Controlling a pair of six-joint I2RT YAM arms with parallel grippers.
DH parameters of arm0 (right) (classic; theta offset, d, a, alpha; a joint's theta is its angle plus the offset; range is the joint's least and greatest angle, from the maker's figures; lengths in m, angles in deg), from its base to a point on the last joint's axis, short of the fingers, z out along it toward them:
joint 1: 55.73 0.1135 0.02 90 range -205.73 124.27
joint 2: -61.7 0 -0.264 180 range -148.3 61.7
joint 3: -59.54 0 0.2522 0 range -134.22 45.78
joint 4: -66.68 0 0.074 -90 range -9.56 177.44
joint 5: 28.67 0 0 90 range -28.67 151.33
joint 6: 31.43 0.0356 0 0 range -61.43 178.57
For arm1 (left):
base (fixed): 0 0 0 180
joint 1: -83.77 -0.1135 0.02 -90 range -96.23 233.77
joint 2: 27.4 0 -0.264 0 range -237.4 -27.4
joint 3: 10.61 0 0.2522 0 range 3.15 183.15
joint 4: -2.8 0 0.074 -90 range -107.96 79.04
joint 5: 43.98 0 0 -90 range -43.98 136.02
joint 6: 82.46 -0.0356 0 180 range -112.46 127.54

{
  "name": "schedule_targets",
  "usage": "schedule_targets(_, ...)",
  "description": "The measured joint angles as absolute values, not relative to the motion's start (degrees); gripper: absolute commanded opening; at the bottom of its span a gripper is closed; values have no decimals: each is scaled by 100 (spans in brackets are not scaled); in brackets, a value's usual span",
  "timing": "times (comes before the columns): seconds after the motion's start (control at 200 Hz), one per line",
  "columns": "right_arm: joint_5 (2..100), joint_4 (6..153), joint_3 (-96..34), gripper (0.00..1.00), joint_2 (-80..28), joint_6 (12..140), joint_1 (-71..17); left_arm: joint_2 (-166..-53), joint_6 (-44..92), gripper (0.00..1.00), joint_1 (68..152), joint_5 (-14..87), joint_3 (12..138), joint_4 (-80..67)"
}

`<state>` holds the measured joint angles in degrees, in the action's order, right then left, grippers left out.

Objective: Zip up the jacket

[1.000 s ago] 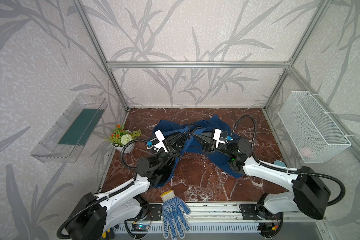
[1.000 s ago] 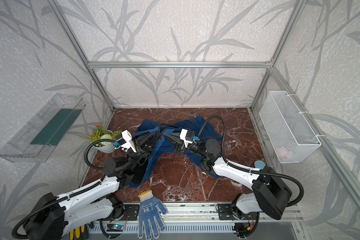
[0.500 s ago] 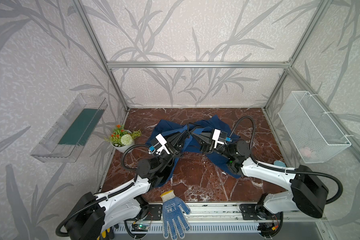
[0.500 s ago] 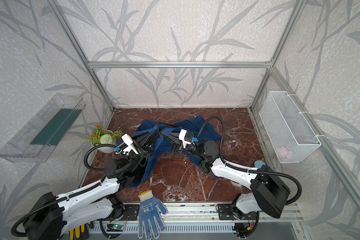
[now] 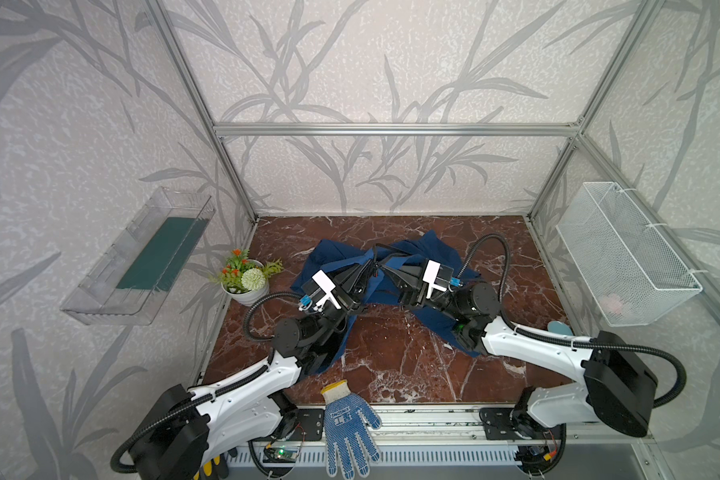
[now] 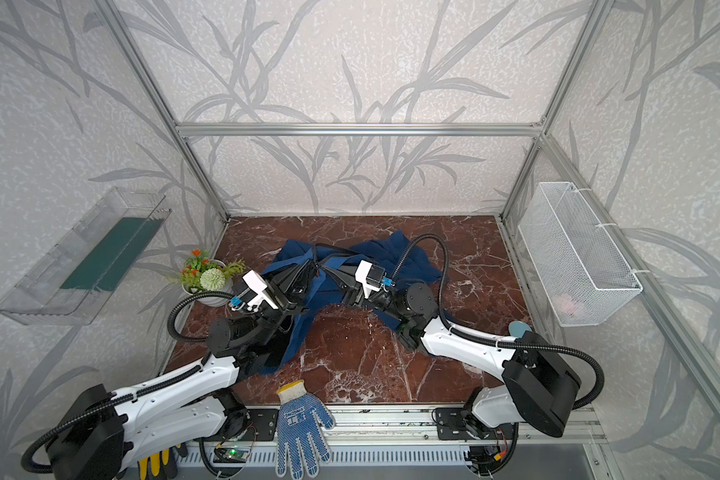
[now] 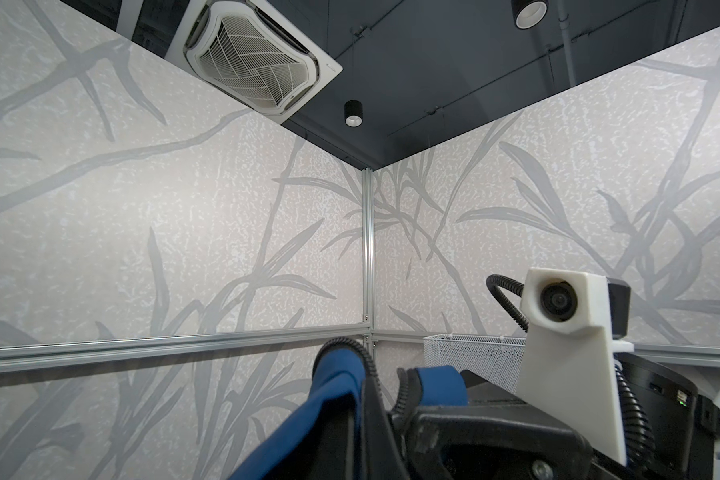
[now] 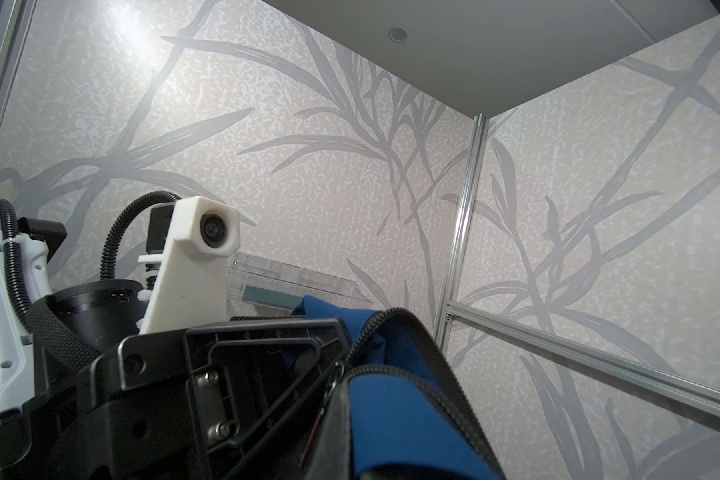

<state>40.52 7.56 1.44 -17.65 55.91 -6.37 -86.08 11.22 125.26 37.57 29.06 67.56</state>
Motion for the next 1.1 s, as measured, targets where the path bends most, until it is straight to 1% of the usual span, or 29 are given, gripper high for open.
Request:
schedule_targets(0.6,4089,1062,39,0,-1540,5331,-600,-8597,1070,0,12576,3737,3046,6771)
schedule_targets(0.815,4143,1223,39,0,-1455,5274,-589,-8597,958,0,12620,3875,3074,6712)
schedule_targets(1.1,4259,1173,39,0,-1427,5294,-584,-8671,954,0,12627,3796,3238,6635)
